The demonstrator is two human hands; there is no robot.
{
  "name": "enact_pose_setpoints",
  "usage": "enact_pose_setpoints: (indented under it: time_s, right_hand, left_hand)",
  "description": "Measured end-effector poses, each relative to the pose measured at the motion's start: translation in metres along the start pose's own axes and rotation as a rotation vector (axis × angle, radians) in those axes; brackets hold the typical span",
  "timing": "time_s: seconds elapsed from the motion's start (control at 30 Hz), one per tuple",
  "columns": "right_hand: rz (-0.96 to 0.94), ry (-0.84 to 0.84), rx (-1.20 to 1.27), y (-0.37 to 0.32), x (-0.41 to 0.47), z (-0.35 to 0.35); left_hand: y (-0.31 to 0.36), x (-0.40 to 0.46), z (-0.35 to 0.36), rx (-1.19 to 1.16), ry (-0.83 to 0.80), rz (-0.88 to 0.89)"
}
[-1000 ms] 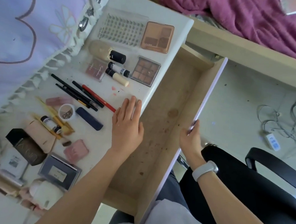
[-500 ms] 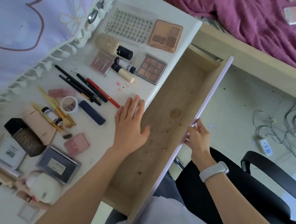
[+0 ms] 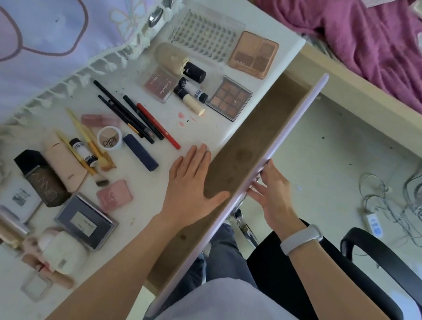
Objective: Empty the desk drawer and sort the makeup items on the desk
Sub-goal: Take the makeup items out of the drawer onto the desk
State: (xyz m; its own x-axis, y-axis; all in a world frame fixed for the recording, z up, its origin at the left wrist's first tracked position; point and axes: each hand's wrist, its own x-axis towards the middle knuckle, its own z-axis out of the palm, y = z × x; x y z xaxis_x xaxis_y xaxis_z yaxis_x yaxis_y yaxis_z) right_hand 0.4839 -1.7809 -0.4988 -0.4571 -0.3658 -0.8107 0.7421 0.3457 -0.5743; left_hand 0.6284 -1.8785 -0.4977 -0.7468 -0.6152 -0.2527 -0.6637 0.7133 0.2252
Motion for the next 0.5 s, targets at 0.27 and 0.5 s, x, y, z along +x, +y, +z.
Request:
enact_pose_setpoints:
  time_s: [0.27, 0.5]
  right_hand:
    - [0.04, -0.211, 0.058, -0.01, 0.01, 0.05]
    - [0.038, -0.209, -0.016, -0.014, 0.013, 0.055]
  left_hand:
    - [-0.007, -0.006, 0.005, 0.057, 0.112, 0.047]
    - [-0.004, -0.005, 0.003, 0.006, 0.123, 0.012]
